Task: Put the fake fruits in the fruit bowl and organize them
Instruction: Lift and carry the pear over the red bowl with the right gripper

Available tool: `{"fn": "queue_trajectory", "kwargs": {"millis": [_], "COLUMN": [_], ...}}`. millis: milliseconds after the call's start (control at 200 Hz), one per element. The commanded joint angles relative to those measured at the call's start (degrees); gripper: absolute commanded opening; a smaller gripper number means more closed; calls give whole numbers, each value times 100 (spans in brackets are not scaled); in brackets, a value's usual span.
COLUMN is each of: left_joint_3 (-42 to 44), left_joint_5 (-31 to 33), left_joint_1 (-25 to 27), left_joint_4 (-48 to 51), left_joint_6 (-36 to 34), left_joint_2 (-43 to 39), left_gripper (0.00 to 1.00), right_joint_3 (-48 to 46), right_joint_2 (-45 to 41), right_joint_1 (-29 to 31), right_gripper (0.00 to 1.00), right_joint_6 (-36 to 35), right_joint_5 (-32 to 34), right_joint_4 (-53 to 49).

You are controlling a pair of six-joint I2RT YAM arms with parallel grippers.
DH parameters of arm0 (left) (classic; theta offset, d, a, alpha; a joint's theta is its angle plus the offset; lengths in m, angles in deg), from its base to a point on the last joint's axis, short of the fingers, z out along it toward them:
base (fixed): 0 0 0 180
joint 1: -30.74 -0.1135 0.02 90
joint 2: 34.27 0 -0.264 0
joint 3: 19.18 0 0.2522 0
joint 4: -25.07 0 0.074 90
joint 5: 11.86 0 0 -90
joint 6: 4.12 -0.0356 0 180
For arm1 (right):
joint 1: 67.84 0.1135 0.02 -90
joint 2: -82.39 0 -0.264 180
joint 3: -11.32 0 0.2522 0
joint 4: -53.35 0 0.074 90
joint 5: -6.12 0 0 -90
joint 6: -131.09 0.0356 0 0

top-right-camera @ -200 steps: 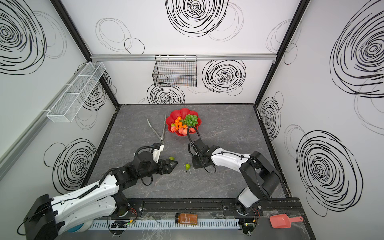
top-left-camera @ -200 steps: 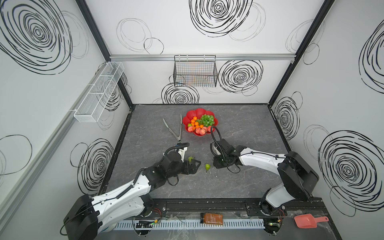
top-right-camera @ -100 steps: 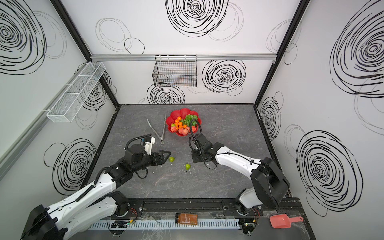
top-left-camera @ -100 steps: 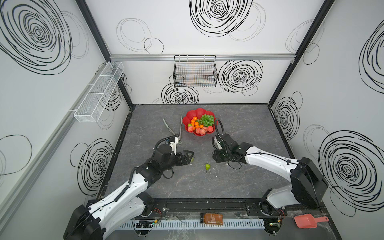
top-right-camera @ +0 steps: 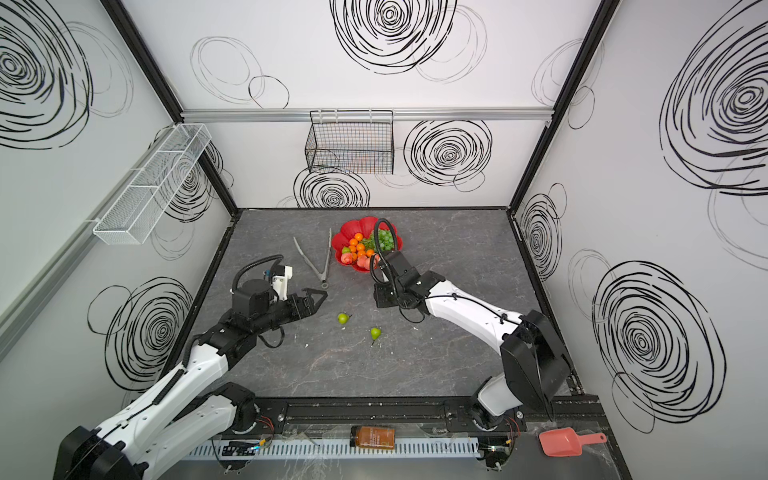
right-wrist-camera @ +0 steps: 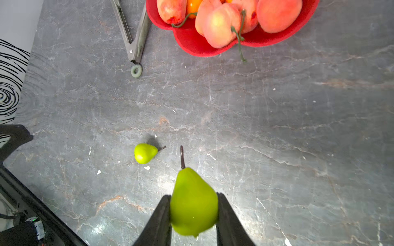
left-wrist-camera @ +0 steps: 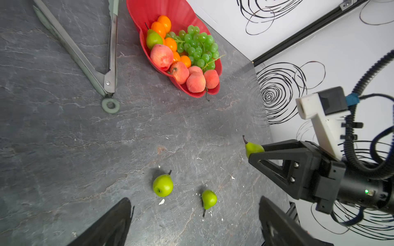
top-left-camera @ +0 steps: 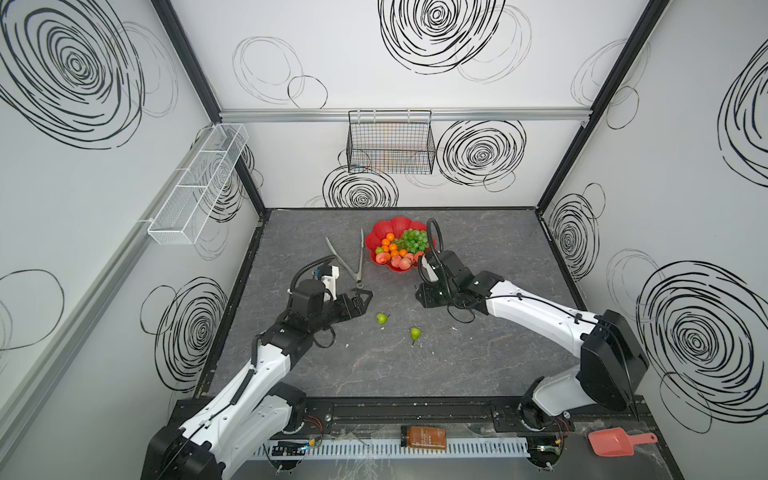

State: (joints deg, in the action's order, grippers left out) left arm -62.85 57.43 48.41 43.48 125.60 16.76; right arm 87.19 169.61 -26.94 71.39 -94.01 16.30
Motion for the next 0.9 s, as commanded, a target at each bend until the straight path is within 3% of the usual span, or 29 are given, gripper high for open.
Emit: {"fn": "queue_trajectory", "kwargs": {"millis": [0,465,896], "left_joint_3": [-322,-1012,-2154], "left_joint_5": [-278,-809,-794], "left_joint_1": [-216,-1001,-1108], "left_joint_4": [-182,-555,-491], "left_joint_6": [-146,-255,-553], "left_joint_2": [150,1384,2597], "left_gripper": [96,96,96], "right_joint_3": [357,2115,4615], "right_joint_2": [263,1745,3666], "right_joint_1": [-4,5,-408], "right_gripper": [34,34,34], "right_joint_6": [-118,-452,-816], "right_joint_5": [-15,43,-90], "right_joint_4": [-93,-55,-426]}}
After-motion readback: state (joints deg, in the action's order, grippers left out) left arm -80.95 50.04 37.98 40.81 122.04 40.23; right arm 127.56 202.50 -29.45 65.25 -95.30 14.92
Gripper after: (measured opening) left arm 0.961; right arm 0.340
